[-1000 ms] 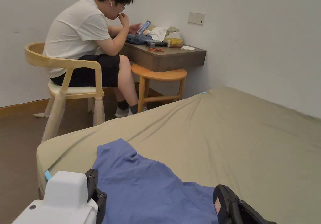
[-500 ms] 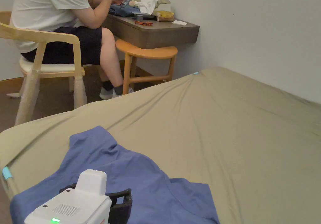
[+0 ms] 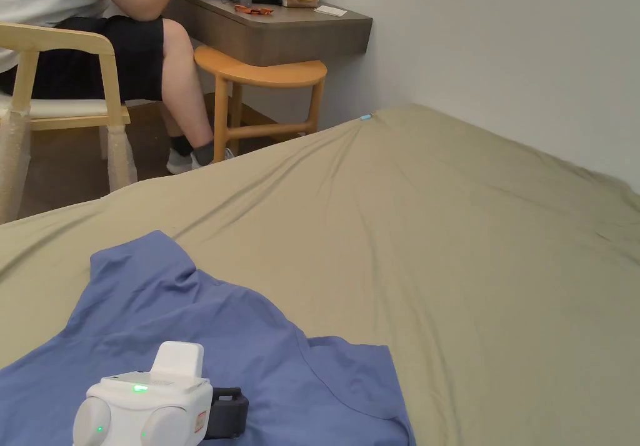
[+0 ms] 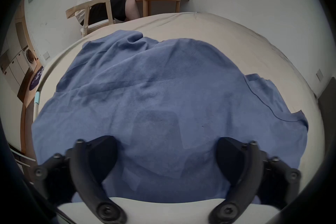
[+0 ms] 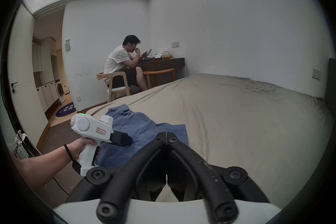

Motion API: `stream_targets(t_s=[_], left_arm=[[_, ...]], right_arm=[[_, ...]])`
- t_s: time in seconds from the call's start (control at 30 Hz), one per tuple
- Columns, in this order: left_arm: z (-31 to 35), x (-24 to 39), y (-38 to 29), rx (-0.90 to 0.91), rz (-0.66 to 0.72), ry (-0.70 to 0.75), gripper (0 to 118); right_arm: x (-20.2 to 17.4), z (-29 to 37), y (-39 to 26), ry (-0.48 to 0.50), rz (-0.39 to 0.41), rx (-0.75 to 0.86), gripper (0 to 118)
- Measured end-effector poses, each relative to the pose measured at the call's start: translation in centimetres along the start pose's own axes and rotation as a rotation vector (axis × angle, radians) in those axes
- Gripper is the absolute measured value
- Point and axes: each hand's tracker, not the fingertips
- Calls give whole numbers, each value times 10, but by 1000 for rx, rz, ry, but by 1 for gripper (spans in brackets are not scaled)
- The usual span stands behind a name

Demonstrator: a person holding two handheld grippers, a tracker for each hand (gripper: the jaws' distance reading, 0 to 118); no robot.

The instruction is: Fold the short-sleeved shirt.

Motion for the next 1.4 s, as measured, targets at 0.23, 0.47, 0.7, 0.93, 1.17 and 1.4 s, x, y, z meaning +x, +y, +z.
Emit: stream_targets(t_s=[0.23,0.47,0.7,0.93,1.17,1.4], left_arm=[[35,13,3,56,75,24,1],[63,-6,12,195,297,-129,1],[88,31,26,237,246,-205,1],[105,128,35,275,140,-404,1],[148,275,7,245,-71,-658,1],[223,402,-55,153,-270,-1019,1]], right_arm=[[9,6,-7,-19,-62,-29,0],[25,25,-11,-75,-90,-27,0],[52,55,-19,-169,-174,-16,0],[86,114,-26,-311,-221,27,0],[122,204,-36,-545,-266,119,0],[145,299,-57,-814,-307,156,0]])
